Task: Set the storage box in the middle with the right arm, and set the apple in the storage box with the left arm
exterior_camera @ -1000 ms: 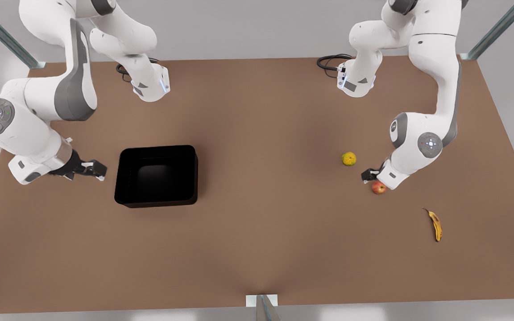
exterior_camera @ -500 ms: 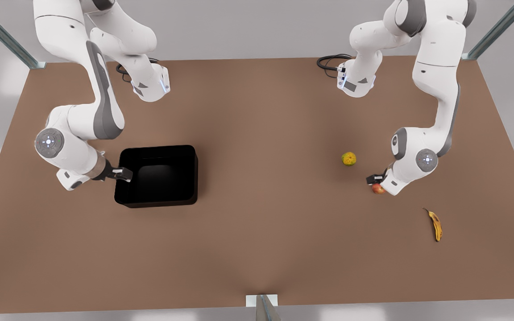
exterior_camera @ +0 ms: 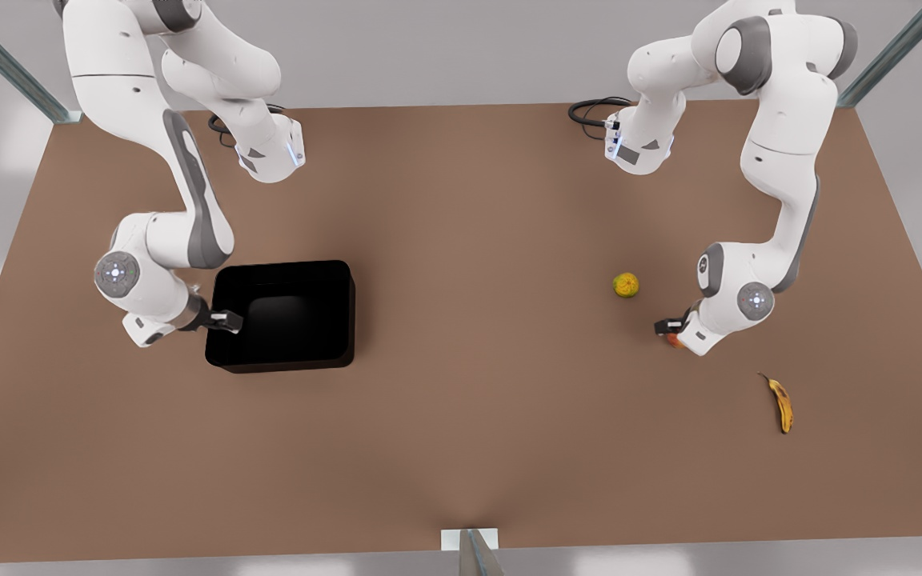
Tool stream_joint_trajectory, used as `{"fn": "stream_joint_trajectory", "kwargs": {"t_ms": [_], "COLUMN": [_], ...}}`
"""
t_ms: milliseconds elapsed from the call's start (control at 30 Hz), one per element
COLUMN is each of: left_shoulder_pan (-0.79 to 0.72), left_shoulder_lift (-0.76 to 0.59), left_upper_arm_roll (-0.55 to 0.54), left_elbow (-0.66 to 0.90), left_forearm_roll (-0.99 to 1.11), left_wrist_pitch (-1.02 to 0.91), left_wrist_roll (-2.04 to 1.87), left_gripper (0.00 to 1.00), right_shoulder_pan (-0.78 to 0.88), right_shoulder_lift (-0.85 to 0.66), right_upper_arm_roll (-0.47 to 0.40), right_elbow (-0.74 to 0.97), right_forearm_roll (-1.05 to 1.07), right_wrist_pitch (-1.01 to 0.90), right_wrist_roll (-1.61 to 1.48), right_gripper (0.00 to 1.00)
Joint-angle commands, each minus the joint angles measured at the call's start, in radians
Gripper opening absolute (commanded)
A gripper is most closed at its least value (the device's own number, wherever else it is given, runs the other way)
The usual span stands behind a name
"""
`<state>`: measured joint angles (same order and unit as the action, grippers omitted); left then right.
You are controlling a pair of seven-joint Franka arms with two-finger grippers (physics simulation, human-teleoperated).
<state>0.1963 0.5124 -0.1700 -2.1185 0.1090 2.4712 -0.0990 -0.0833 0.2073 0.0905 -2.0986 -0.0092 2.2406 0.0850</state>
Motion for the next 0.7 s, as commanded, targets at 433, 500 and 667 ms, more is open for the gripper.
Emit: {"fn": "stream_joint_trajectory", "kwargs": {"t_ms": [433, 500, 667], "left_shoulder_pan": [0.018, 0.018, 0.025], "left_shoulder_lift": [0.005, 0.005, 0.006], "left_upper_arm_roll": [-0.022, -0.023, -0.023], "left_elbow": [0.017, 0.022, 0.026], "left_forearm_roll": [0.021, 0.023, 0.023], "left_wrist_pitch": [0.023, 0.023, 0.022], "left_wrist_roll": [-0.001, -0.001, -0.001], "left_gripper": [1.0, 0.99, 0.99], "right_shoulder_pan": [-0.053, -0.053, -0.052], "right_shoulder_lift": [0.083, 0.095, 0.104], "right_upper_arm_roll": [0.0, 0.002, 0.002], "right_elbow": [-0.047, -0.047, -0.047], "right_forearm_roll": [-0.034, -0.035, -0.035], "right_wrist_pitch": [0.082, 0.088, 0.096], "right_wrist_roll": [-0.096, -0.096, -0.096], "right_gripper": [1.0, 1.0, 1.0]}}
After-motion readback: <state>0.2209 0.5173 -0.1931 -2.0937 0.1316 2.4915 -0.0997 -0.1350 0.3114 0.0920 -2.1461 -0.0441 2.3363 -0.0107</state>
